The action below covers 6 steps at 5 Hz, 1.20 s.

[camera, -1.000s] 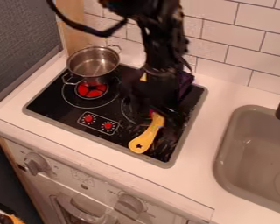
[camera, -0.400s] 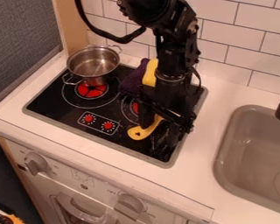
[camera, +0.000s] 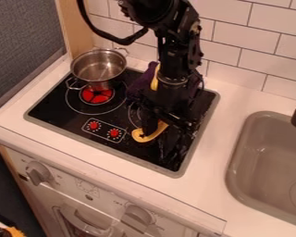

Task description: Grab the yellow brush and put it beneath the silver pot on the left burner

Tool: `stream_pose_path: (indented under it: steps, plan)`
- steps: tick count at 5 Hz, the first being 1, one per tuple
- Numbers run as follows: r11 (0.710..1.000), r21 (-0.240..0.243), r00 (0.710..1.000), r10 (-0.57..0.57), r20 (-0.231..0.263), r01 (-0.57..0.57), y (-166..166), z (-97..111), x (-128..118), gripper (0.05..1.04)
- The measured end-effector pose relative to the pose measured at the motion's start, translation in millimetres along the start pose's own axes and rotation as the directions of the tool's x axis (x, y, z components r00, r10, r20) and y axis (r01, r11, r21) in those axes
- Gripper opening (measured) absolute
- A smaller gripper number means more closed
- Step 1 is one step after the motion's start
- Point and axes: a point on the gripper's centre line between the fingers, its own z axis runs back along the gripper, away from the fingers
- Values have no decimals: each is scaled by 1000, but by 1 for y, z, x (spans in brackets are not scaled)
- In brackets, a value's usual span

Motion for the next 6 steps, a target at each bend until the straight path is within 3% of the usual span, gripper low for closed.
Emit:
stream_pose_path:
  steps: [1, 2, 3, 5, 6]
  plan:
    - [1000, 5, 1000, -16, -4, 16, -1, 0, -1, 520]
    - [994, 6, 994, -111, 25, 111, -16, 11, -3, 819]
    - [987, 27, 984, -163, 72, 161, -17, 27, -2, 1009]
    - [968, 69, 965, -246, 91, 241, -5, 37, 16, 1001]
    - [971, 56, 970, -237, 44, 235, 4, 23, 13, 1001]
